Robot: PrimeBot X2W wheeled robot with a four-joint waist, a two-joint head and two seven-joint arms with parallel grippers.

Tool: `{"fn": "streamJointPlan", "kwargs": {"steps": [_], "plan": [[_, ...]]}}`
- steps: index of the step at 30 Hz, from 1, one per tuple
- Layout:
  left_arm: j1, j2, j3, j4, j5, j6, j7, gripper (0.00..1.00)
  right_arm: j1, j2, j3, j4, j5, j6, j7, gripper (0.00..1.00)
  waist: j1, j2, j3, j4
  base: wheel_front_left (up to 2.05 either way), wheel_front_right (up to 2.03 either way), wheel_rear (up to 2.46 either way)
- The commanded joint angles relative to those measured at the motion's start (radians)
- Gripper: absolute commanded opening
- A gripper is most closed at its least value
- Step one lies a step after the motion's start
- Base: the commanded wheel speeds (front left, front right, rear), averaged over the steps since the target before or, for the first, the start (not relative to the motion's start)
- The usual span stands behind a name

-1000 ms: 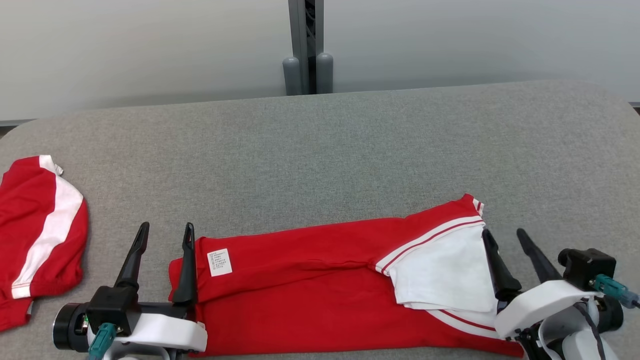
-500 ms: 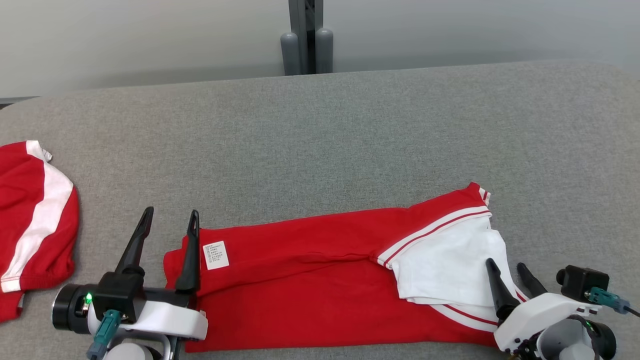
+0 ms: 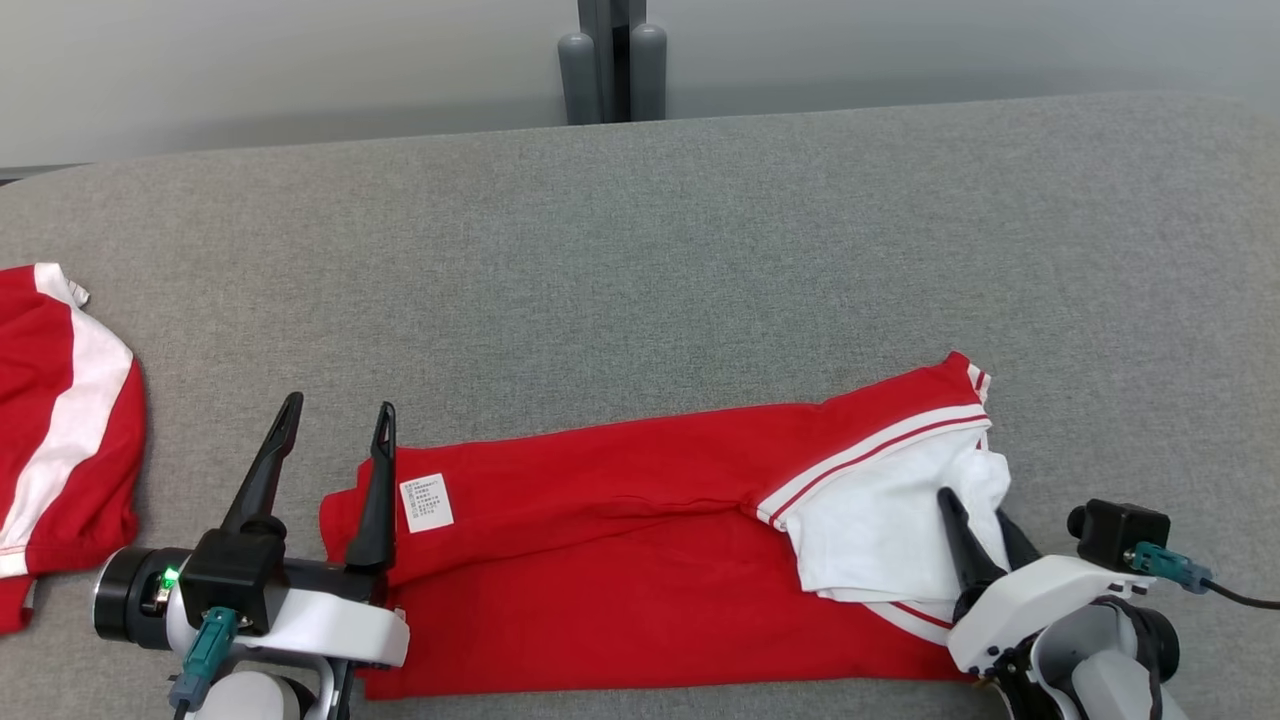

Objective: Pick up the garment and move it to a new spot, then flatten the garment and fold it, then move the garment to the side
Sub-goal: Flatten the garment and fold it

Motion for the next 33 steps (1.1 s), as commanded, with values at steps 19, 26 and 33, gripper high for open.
{"fn": "streamJointPlan", "kwargs": {"steps": [19,26,33], "plan": [[-0.008,-0.003,-0.008,0.012,-0.001,0.003,-0.004,1.00,-0.120,-0.184,-0.087,0.121,-0.032,0.001,-0.023,0.00,0.0000,0.0000,-0.018,-0.008,0.00,0.00,0.00],[-0.011,-0.006,-0.009,0.015,-0.007,0.008,-0.004,1.00,-0.153,-0.224,-0.109,0.129,-0.047,0.001,0.010,0.00,0.0000,0.0000,-0.017,-0.017,0.00,0.00,0.00],[-0.006,-0.010,-0.016,0.026,-0.013,0.016,-0.004,1.00,-0.136,-0.201,-0.080,0.041,-0.004,0.001,0.075,0.00,0.0000,0.0000,-0.030,-0.031,0.00,0.00,0.00]]}}
